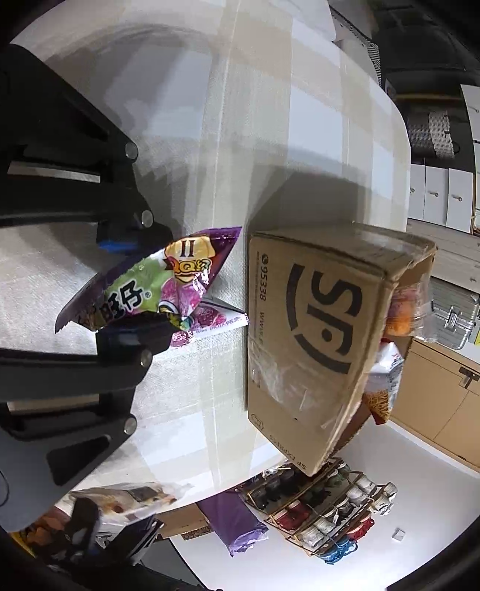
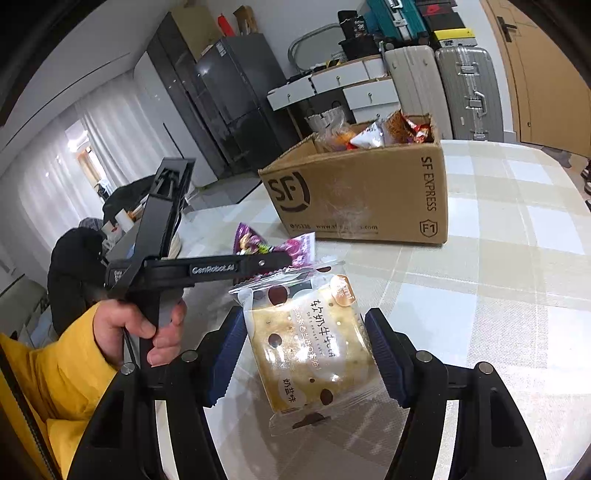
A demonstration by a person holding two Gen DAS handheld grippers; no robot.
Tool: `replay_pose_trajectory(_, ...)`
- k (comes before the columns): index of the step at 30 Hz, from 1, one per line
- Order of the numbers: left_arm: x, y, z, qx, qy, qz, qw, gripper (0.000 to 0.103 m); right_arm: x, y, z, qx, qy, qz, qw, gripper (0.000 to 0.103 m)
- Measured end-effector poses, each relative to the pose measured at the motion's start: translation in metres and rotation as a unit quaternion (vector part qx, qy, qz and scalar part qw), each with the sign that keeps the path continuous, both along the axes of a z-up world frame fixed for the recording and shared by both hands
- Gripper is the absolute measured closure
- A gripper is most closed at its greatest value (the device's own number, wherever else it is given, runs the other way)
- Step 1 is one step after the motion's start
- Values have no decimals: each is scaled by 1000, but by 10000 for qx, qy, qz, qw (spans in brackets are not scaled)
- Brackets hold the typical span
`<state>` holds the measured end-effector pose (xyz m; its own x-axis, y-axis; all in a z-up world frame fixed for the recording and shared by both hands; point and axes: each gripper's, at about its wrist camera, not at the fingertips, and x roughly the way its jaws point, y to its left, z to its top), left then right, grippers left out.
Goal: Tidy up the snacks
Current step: 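Grasp the cream cracker pack with the right tool while the left tool grasps the purple candy bag, then lift both held packs and carry them over the cardboard box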
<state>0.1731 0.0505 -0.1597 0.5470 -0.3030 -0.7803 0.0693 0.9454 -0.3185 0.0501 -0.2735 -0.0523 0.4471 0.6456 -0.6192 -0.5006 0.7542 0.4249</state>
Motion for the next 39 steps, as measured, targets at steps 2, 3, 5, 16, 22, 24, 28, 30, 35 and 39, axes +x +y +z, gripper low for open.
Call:
replay_pose_trajectory(2, -7, 4, 8, 54, -74, 45, 9999, 79, -1, 0, 5, 32, -48, -38, 10000, 36)
replay_pose_trajectory(3, -11, 7, 12, 44, -124, 34, 9999, 79, -3, 1, 8, 26, -114, -67, 9999, 36)
replay_pose_trajectory(5, -22, 15, 23, 17, -254, 54, 9997, 79, -5, 1, 16, 118, -171, -76, 9998, 36)
replay_pose_trajectory(16, -99, 20, 110, 299, -1276, 114, 9913, 79, -21, 13, 84, 357, -860, -219, 9954, 36)
replay_pose_trajectory(22, -151, 18, 162, 568, -1872, 179, 9805, 79, -41, 18, 121, 574, -1282, -356, 9894, 36)
replay_pose_trajectory(24, -167, 18, 176, 587, -2032, 178, 9772, 79, -47, 17, 130, 658, -1345, -396, 9879, 36)
replay_pose_trajectory(28, -195, 17, 199, 602, -2246, 145, 9725, 79, -64, 15, 144, 783, -1505, -488, 9843, 36)
replay_pose_trajectory(30, -209, 18, 207, 611, -2344, 150, 9701, 79, -71, 15, 149, 760, -1586, -488, 9832, 36)
replay_pose_trajectory(35, -232, 25, 224, 582, -2461, 203, 9673, 79, -84, 12, 162, 764, -1776, -564, 9795, 36)
replay_pose_trajectory(39, -237, 24, 235, 625, -2537, 207, 9650, 79, -85, 10, 171, 757, -1914, -571, 9769, 36)
